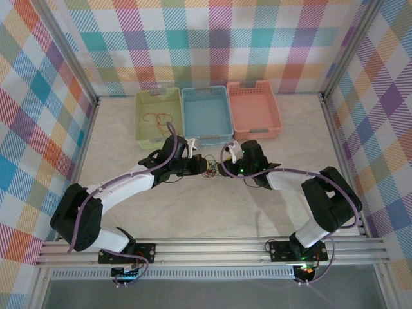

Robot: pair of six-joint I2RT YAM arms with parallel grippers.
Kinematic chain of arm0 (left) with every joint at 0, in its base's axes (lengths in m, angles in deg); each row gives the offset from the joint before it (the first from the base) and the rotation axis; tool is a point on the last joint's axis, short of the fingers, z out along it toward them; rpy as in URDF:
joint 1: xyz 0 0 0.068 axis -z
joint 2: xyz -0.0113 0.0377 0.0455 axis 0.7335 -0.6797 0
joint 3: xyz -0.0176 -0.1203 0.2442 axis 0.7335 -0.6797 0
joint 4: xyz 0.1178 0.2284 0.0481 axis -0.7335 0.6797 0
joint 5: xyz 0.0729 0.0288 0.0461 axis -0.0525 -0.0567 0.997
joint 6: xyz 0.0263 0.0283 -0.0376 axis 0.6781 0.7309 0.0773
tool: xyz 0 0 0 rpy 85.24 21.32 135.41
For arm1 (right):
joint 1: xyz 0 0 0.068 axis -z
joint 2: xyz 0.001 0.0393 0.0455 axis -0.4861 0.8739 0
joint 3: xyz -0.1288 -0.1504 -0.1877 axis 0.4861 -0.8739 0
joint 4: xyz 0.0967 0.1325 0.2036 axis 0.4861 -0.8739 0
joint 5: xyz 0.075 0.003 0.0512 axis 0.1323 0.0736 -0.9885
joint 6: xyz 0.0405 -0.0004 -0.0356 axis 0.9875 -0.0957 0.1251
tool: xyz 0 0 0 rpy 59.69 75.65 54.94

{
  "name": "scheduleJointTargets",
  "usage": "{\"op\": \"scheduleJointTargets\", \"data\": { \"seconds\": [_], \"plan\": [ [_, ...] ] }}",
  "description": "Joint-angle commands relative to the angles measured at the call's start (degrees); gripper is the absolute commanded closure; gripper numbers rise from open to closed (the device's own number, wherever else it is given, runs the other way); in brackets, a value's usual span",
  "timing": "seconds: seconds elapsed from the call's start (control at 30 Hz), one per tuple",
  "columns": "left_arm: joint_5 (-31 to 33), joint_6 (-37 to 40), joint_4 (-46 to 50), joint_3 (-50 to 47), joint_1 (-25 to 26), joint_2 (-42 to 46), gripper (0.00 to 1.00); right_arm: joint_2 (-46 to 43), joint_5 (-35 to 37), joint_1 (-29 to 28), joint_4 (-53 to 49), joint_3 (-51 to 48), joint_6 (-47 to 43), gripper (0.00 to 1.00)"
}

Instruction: Untangle the cables

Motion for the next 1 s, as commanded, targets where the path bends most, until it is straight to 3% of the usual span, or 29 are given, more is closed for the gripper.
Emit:
{"op": "scheduleJointTargets", "data": {
  "seconds": [0.0, 0.13, 0.3, 0.57, 0.97],
  "plan": [
    [-1.0, -0.2, -3.0, -0.6, 0.5, 2.4, 1.00, -0.3, -0.7, 0.9, 2.3, -1.6, 1.9, 0.62],
    [-0.7, -0.2, -2.9, -0.4, 0.5, 1.4, 1.00, -3.6, -5.0, 0.5, 9.4, -5.1, 0.5, 0.62],
    [0.9, -0.2, -1.0, 0.5, 0.5, -0.2, 1.00, -10.3, -2.9, -2.3, 19.4, -11.2, -3.1, 0.60],
    [-0.6, -0.3, -2.2, 0.2, 0.5, -0.3, 1.00, -12.1, -7.0, -5.1, 23.1, -12.6, -6.8, 0.58],
    [-5.1, -0.6, -4.4, 0.1, 0.9, -0.3, 1.00, -10.0, 1.7, -5.4, 20.1, -11.0, -6.2, 0.55]
  ]
}}
